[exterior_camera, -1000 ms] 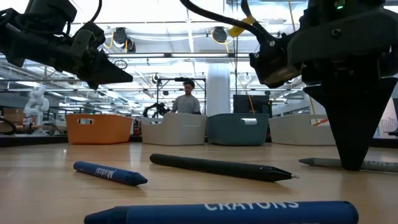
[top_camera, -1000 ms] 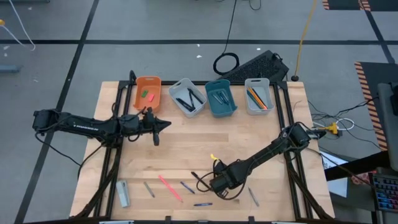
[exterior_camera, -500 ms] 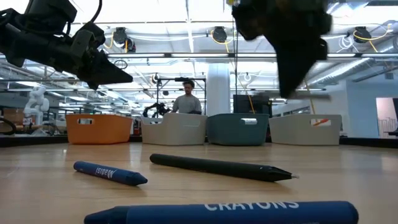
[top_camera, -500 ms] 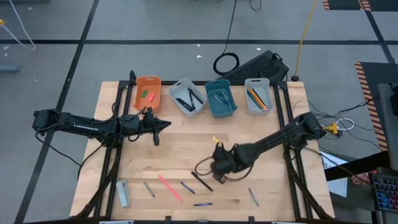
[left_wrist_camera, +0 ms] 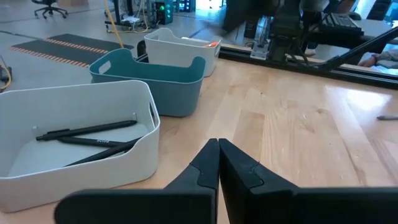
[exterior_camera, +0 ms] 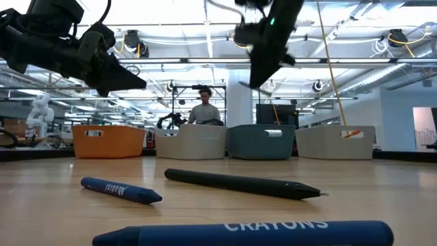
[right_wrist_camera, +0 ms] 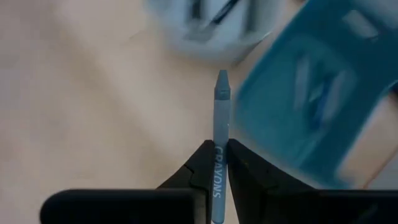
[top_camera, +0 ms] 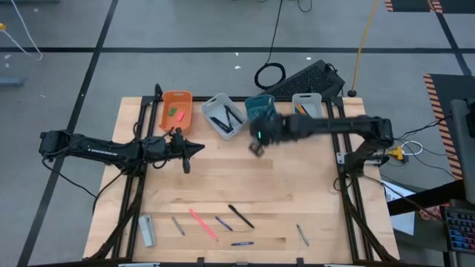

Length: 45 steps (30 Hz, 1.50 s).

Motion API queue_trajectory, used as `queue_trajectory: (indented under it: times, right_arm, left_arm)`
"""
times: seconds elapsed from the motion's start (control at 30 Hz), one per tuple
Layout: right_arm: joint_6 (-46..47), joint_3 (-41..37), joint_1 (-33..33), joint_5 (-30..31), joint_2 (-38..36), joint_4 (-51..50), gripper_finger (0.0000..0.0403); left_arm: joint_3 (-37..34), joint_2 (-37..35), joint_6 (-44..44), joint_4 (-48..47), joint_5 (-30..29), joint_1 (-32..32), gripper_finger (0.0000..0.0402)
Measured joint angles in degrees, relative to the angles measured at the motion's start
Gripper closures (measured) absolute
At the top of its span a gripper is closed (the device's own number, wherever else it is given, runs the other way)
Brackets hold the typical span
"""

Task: Sort crayons/erasers/pens/pencils in bins
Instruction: Put the gray crayon into the blue bin, then put the black pen into the left gray bin

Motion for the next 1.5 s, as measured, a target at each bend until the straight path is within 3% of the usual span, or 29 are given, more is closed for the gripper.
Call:
queue_trajectory:
  times: [0.23,0.43,0.53,0.67,0.97,1.5]
  right_arm:
    - [-15.0,-0.5,-16.4,-3.8,2.9,8.4,0.0371]
    - [-18.8,-7.2,-25.5,-16.1,5.6,18.3,0.0371]
    - [-20.0,-10.2,-28.1,-18.3,7.2,22.0,0.0371]
    - [-20.9,-13.0,-30.6,-21.0,8.9,26.8,0.0371]
    - [-22.5,-15.0,-31.7,-21.1,9.7,31.3,0.0370]
    - [-21.1,-16.7,-31.5,-20.9,7.5,32.6,0.0322]
  left_arm:
    - [0.0,0.0,0.3,-0.1,0.0,0.0,0.0389]
    - [0.0,0.0,-0.2,-0.9,0.0,0.0,0.0386]
    - [0.0,0.0,-0.1,-0.9,0.0,0.0,0.0394]
    - [0.0,0.0,-0.2,-1.3,0.0,0.0,0.0397]
    - [0.0,0.0,0.8,-2.4,1.0,0.0,0.0397]
    - [0.0,0.0,2.3,-5.7,2.4,0.0,0.0398]
